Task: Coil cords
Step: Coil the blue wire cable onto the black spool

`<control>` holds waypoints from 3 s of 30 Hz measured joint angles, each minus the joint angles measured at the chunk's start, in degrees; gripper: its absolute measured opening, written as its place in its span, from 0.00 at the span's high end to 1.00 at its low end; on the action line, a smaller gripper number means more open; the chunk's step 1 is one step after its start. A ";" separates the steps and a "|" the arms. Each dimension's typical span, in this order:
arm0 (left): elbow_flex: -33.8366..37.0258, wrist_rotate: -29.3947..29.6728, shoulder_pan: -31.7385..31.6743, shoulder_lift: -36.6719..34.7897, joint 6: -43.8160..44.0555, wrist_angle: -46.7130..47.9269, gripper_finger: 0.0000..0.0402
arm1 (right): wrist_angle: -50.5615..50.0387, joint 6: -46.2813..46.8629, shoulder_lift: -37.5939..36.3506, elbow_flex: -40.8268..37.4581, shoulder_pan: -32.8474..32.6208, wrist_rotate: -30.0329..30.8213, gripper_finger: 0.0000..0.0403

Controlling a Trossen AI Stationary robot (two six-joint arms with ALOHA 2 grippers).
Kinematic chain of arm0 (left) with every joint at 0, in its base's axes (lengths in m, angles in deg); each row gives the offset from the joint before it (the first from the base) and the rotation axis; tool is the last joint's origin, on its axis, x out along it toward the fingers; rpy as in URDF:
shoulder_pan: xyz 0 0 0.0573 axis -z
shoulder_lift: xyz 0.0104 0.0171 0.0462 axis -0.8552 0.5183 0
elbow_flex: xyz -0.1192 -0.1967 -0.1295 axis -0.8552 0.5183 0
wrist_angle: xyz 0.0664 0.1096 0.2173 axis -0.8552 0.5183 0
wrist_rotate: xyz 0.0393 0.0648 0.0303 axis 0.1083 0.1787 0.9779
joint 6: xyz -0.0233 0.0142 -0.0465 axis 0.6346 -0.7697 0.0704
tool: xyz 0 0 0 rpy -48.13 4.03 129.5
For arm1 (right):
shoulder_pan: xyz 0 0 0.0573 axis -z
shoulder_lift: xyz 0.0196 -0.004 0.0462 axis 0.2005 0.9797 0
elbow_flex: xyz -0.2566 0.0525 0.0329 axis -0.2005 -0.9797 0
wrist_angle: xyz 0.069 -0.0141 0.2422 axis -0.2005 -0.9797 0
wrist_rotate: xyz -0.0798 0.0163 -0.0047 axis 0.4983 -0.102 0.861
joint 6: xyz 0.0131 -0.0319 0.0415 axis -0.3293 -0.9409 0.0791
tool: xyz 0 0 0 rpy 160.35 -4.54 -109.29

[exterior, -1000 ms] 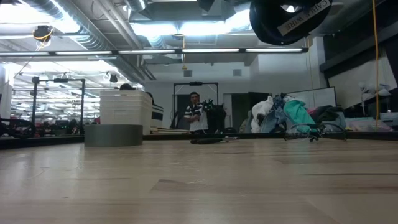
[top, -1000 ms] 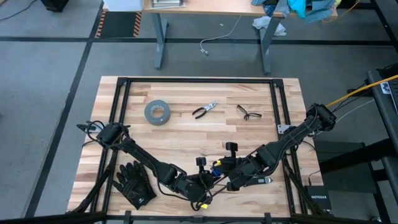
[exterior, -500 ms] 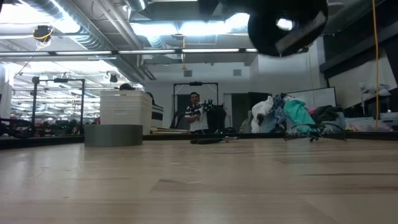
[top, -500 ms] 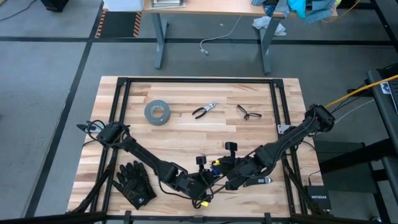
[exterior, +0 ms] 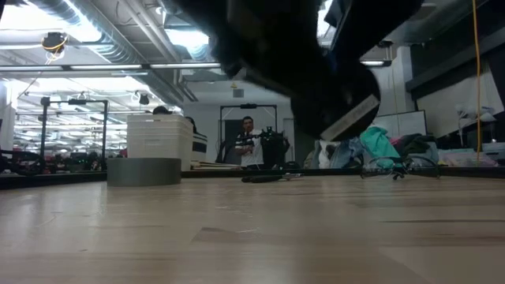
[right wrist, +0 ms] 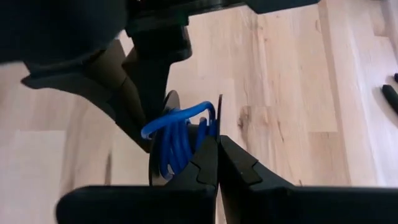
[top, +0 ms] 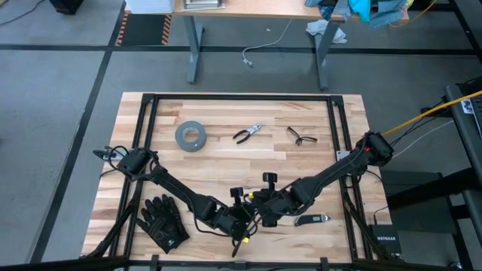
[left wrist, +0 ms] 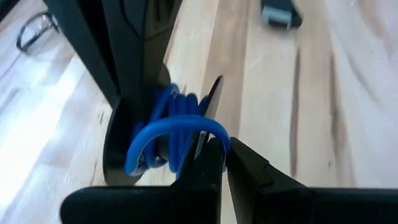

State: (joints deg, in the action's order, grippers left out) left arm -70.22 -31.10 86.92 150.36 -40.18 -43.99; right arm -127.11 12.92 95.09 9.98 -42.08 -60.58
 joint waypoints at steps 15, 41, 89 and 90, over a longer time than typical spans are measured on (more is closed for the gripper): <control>3.74 -0.18 -0.26 0.42 3.26 0.26 1.00 | 1.40 0.00 4.80 0.07 2.04 -1.01 0.90; 3.76 -0.25 -0.52 0.50 3.26 -0.66 1.00 | 0.10 0.02 5.17 0.09 2.35 -0.17 0.70; 3.65 2.23 -0.09 0.24 4.28 -0.77 0.99 | 57.73 3.93 -15.68 -39.07 -7.88 17.21 0.70; 3.65 2.30 -0.09 0.24 4.29 -1.22 0.99 | 60.54 3.32 -14.95 -40.02 -7.41 16.38 0.70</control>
State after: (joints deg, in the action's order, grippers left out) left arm -66.58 -28.80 86.83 150.60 -35.90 -45.21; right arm -66.56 16.24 80.14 -30.04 -49.49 -44.20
